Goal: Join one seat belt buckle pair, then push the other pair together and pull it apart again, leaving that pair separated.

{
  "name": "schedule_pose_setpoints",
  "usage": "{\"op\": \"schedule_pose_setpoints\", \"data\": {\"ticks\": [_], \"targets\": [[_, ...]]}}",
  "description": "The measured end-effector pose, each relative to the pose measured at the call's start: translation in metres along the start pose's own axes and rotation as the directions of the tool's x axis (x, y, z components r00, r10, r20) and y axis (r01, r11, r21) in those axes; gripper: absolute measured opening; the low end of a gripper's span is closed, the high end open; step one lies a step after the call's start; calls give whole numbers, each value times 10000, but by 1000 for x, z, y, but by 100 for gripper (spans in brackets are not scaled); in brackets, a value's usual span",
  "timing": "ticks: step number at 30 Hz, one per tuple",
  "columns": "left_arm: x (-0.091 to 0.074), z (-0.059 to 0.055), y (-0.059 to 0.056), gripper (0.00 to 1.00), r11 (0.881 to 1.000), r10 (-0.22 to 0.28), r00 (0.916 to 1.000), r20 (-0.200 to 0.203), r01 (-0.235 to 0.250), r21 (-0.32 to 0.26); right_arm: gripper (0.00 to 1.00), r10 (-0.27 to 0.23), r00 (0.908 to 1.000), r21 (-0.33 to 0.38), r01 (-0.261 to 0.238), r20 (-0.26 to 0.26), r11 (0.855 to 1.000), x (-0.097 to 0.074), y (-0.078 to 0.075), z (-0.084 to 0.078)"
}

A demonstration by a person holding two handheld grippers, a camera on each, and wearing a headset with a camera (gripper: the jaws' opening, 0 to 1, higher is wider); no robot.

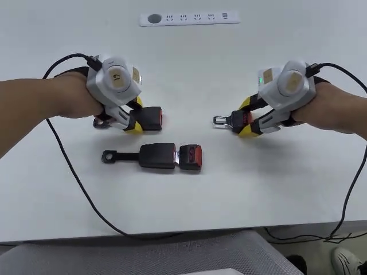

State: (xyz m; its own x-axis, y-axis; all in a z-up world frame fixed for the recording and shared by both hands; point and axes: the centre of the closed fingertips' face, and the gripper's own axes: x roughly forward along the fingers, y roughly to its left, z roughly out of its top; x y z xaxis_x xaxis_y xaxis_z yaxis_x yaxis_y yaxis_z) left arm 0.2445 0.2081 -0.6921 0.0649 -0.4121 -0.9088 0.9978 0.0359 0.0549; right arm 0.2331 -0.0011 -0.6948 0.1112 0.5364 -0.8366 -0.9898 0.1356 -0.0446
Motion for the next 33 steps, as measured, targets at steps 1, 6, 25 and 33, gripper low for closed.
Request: {"op": "schedule_pose_setpoints", "data": {"ticks": [1,6,25,33], "targets": [[0,0,0,33,10000,-2,10000,-16,2,58,35,33,10000,28,-33,8,10000,0,0,0],[1,0,1,33,9999,27,9999,-155,-25,142,39,-99,9999,175,98,17,9998,-3,1,4],[-62,29,-42,60,9776,1598,9683,1920,-1282,-1671,54,-2071,9615,2133,1673,1808,9626,-48,44,46],[-77,2,-87,73,9424,2243,9547,1955,-1615,-2929,63,-2354,9559,2473,1886,1758,9504,-48,76,36]]}}
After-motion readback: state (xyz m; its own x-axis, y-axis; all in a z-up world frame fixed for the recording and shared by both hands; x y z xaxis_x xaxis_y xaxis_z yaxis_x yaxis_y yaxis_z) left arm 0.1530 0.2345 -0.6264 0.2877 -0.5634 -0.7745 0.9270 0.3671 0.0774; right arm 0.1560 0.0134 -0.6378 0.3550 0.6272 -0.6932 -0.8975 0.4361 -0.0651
